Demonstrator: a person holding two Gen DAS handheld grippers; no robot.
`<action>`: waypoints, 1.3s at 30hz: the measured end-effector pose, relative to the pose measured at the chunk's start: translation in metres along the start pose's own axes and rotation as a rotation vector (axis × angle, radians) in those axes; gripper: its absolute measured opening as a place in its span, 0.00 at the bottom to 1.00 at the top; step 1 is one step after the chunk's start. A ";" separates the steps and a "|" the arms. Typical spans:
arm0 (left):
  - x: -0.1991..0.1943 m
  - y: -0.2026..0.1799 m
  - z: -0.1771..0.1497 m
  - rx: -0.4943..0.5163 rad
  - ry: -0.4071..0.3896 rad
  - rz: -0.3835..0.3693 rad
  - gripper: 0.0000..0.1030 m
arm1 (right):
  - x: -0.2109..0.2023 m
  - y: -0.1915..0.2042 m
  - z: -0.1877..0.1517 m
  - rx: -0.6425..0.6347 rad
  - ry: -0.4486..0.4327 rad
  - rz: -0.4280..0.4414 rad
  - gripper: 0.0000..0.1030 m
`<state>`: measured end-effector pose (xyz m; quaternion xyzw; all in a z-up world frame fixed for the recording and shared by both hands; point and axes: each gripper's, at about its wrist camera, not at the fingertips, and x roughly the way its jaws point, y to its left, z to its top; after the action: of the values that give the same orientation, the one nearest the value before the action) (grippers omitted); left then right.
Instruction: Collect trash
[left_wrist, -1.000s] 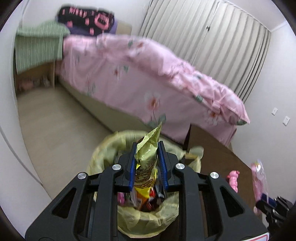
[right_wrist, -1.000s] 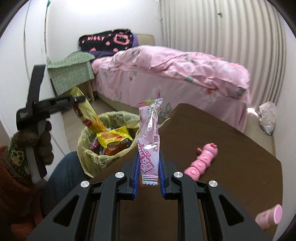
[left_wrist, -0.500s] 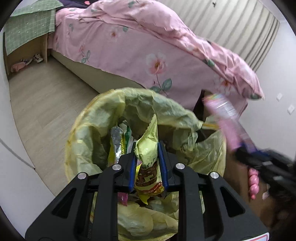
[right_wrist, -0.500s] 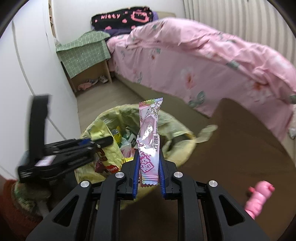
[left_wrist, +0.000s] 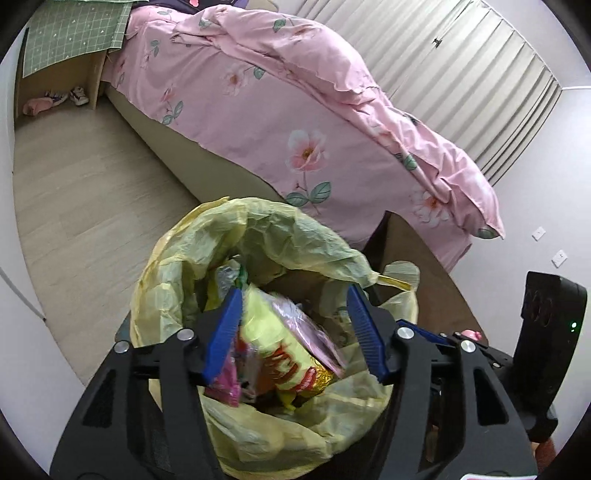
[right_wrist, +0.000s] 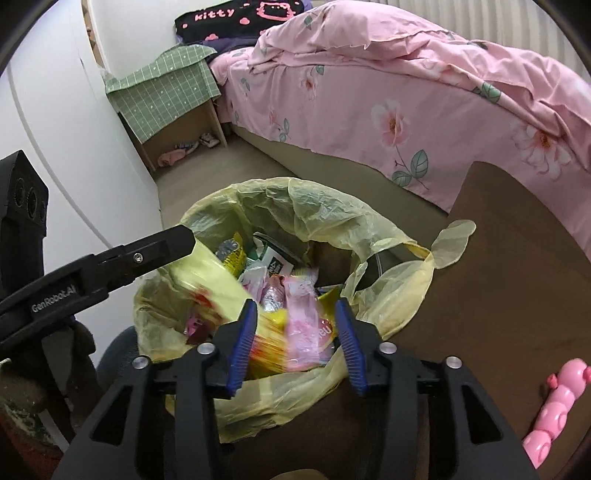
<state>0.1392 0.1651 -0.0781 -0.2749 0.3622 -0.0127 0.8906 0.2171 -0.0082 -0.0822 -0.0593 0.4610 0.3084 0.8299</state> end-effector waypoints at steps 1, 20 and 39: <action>-0.001 -0.002 0.000 0.006 0.001 0.005 0.60 | -0.003 0.000 -0.001 0.006 -0.009 -0.004 0.41; -0.121 -0.118 -0.087 0.397 -0.097 0.236 0.87 | -0.207 -0.001 -0.120 0.136 -0.320 -0.174 0.45; -0.199 -0.136 -0.134 0.434 -0.203 0.346 0.87 | -0.261 0.042 -0.183 0.156 -0.429 -0.202 0.45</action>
<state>-0.0704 0.0294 0.0382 -0.0120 0.3018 0.0898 0.9491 -0.0408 -0.1641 0.0312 0.0257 0.2886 0.1928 0.9375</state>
